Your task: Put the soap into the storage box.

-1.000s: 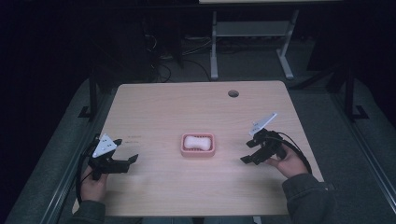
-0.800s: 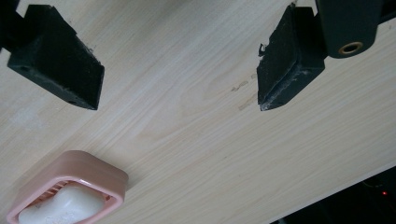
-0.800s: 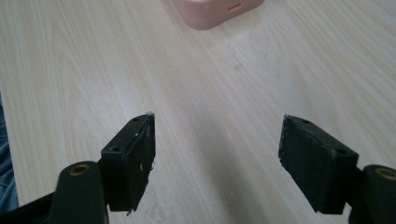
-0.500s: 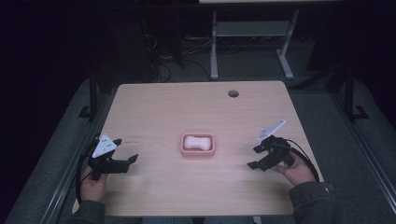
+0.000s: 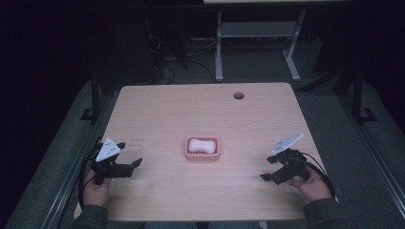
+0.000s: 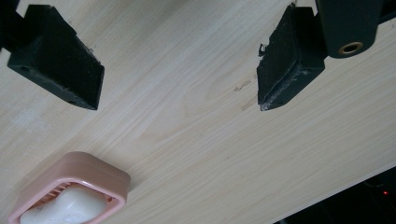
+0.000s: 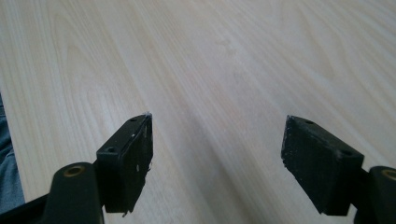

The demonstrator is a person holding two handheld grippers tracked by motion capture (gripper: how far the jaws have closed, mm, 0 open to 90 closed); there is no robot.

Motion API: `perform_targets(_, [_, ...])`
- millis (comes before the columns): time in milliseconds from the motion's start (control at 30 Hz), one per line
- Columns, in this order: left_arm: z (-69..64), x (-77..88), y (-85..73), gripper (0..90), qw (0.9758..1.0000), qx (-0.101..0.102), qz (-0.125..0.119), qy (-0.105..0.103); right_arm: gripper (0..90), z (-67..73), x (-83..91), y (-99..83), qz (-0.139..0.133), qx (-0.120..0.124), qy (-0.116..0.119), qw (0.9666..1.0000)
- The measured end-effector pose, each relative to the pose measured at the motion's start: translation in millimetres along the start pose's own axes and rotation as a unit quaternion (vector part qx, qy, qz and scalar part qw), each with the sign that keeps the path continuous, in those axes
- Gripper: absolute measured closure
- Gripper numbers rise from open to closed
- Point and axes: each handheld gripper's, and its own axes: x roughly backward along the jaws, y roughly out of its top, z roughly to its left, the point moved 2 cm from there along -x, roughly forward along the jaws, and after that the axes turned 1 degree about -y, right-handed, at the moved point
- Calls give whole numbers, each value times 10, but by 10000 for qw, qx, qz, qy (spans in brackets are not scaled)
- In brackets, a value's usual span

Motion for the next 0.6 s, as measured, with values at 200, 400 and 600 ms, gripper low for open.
perform_targets(200, [-9,-4,5,145,10000,-46,18,-11,238,31,34,-142,-128,-121,5,9998])
perform_targets(400, [-13,-12,6,145,10000,-78,26,-22,234,75,72,-256,-203,-161,-35,9997])
perform_targets(600, [-27,-17,8,145,9999,-85,39,-41,233,101,97,-360,-309,-184,-77,9993])
